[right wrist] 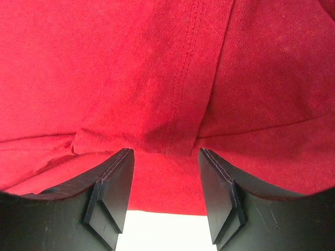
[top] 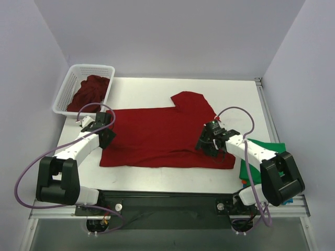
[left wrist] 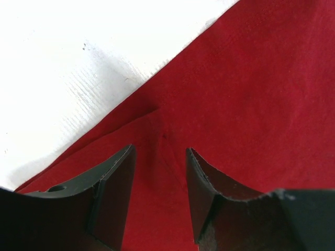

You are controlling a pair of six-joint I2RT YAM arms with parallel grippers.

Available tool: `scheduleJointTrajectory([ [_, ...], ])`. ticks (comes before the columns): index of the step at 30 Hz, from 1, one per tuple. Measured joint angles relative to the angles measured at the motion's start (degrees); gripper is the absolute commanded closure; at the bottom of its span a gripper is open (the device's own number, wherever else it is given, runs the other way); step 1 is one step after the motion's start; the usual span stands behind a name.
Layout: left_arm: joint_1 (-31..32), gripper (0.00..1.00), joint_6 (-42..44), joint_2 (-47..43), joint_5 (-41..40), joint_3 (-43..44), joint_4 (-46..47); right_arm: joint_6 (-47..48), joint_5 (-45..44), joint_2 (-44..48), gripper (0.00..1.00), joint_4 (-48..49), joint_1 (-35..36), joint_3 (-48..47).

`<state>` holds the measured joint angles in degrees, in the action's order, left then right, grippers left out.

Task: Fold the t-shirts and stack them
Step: Fold the flattened tshirt in 1/3 of the way

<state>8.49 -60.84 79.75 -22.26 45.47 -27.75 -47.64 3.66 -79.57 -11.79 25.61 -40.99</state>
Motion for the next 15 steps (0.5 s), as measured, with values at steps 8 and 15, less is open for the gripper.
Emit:
scheduleJointTrajectory([
  [8, 0.0, 0.47, 0.11, 0.0, 0.0, 0.0, 0.55, -0.48, -0.13, -1.2, 0.62, 1.57, 0.04, 0.11],
  [15, 0.0, 0.47, 0.68, 0.0, 0.0, 0.0, 0.7, -0.79, -0.44, -2.75, 0.96, 2.29, 0.17, 0.11],
])
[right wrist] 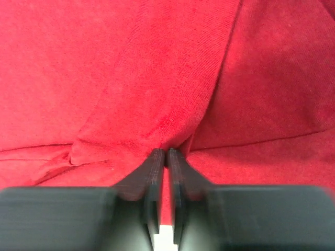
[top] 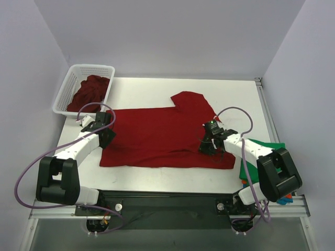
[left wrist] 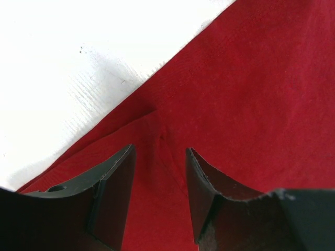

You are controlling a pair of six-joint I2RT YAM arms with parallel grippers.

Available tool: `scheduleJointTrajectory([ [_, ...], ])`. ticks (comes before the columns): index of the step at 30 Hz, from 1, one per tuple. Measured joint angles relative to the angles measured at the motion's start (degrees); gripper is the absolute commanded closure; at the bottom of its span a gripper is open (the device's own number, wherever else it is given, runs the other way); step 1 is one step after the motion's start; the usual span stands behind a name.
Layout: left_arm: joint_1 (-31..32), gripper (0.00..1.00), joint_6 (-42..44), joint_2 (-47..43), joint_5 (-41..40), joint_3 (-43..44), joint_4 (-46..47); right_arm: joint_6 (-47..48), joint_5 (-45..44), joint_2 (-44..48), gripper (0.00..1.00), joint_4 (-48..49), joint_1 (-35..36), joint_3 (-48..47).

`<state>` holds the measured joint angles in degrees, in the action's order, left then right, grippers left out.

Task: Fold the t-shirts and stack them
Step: Fold the flattened tshirt in 1/3 of the way

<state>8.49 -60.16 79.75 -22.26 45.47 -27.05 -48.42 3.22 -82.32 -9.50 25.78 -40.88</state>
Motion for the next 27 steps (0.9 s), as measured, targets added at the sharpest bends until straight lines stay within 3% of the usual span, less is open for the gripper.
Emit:
scheduleJointTrajectory([
  [2, 0.0, 0.47, 0.31, 0.0, 0.0, 0.0, 0.07, 0.2, -0.02, -0.48, 1.0, -0.22, 0.11, -0.7],
  [16, -0.02, 0.47, 0.92, 0.98, 0.0, 0.0, 0.94, 5.09, 0.63, -14.4, 1.0, -1.31, 0.2, -21.2],
  [27, -0.31, 0.47, 0.55, 3.72, -1.01, 1.88, 0.79, 6.97, 1.33, -17.77, 1.0, -1.86, 0.2, -26.84],
])
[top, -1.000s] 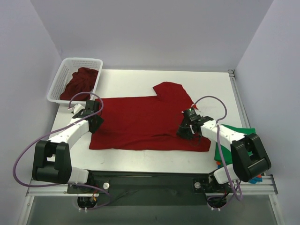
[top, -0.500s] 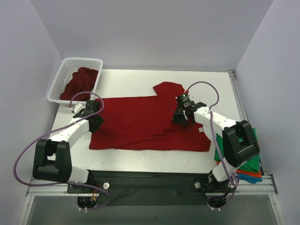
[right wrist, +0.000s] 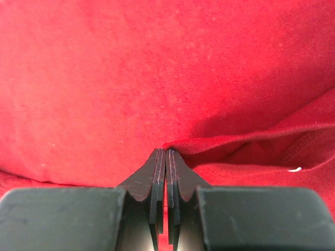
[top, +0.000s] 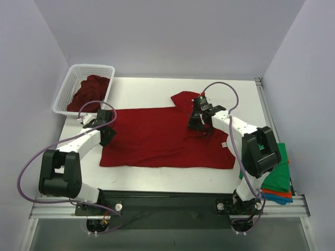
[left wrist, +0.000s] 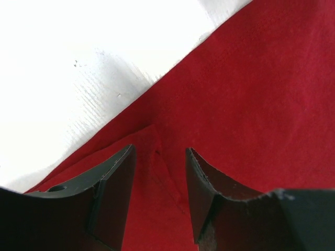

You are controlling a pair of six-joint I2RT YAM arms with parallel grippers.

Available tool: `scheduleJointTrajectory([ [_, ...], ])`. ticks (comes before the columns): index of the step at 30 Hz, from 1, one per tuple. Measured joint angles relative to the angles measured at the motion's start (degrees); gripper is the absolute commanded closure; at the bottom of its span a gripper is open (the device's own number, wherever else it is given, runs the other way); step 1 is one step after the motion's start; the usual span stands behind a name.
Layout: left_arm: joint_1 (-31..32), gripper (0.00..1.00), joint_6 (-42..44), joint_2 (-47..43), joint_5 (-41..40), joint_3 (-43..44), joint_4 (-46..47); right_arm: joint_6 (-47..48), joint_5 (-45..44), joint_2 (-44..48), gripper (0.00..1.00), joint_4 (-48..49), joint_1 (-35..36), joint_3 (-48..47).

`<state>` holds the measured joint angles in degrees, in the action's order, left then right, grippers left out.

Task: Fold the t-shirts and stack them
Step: Fold the flattened tshirt in 1/3 of the way

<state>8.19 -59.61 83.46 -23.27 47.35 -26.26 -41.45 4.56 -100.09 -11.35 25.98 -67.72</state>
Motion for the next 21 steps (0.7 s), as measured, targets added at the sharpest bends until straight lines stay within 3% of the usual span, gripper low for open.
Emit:
scheduleJointTrajectory([
  [15, 0.02, 0.55, -2.91, 4.0, -0.76, 2.08, -2.89, 0.63, 0.37, 0.0, 1.0, -0.22, 0.02, -0.26],
  [21, 0.04, 0.73, -3.3, 4.81, -0.74, 2.08, -3.32, 0.68, 0.37, 0.02, 1.0, -0.22, 0.02, -0.26],
])
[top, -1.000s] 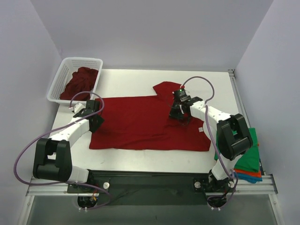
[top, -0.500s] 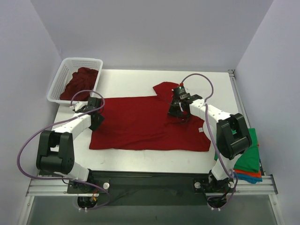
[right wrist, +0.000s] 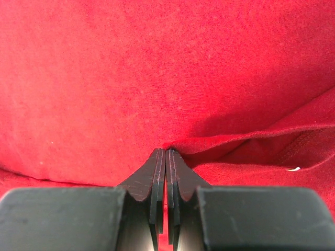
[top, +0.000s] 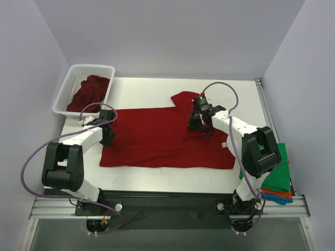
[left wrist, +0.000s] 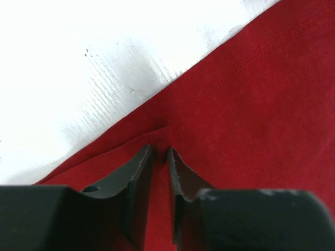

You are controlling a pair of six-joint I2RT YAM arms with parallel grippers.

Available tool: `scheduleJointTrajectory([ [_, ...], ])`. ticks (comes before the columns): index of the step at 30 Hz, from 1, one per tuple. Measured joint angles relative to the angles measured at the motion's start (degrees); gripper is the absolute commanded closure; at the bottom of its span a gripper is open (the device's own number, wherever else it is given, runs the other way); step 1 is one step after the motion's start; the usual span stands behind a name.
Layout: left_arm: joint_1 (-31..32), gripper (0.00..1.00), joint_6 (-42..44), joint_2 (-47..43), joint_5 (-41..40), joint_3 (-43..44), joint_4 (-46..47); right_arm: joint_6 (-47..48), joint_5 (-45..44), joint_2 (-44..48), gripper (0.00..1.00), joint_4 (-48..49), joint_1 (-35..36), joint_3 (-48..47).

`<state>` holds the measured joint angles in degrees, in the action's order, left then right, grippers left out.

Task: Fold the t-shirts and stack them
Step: Fold the flattened tshirt in 1/3 of the way

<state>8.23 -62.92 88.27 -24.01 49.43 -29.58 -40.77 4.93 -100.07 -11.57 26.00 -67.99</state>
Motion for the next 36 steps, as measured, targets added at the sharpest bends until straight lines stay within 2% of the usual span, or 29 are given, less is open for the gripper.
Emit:
scheduleJointTrajectory([
  [5, 0.0, 0.95, 0.09, 0.46, 0.09, 0.0, -0.04, 0.2, 0.0, 0.02, 1.0, 0.0, -0.02, 0.0],
  [8, 0.0, 1.0, 0.35, 0.39, 0.22, 0.0, -0.09, 0.37, 0.0, 0.11, 1.0, -0.02, -0.02, 0.0],
  [21, -0.55, 1.0, 1.22, -8.28, 0.2, -0.79, -1.92, 1.44, -0.72, 3.78, 1.0, -0.24, -1.33, 1.33],
  [36, -4.87, 1.0, 3.3, -10.05, 1.62, -4.42, -1.79, 1.88, -1.11, 3.8, 1.0, -0.26, -3.54, 1.92],
])
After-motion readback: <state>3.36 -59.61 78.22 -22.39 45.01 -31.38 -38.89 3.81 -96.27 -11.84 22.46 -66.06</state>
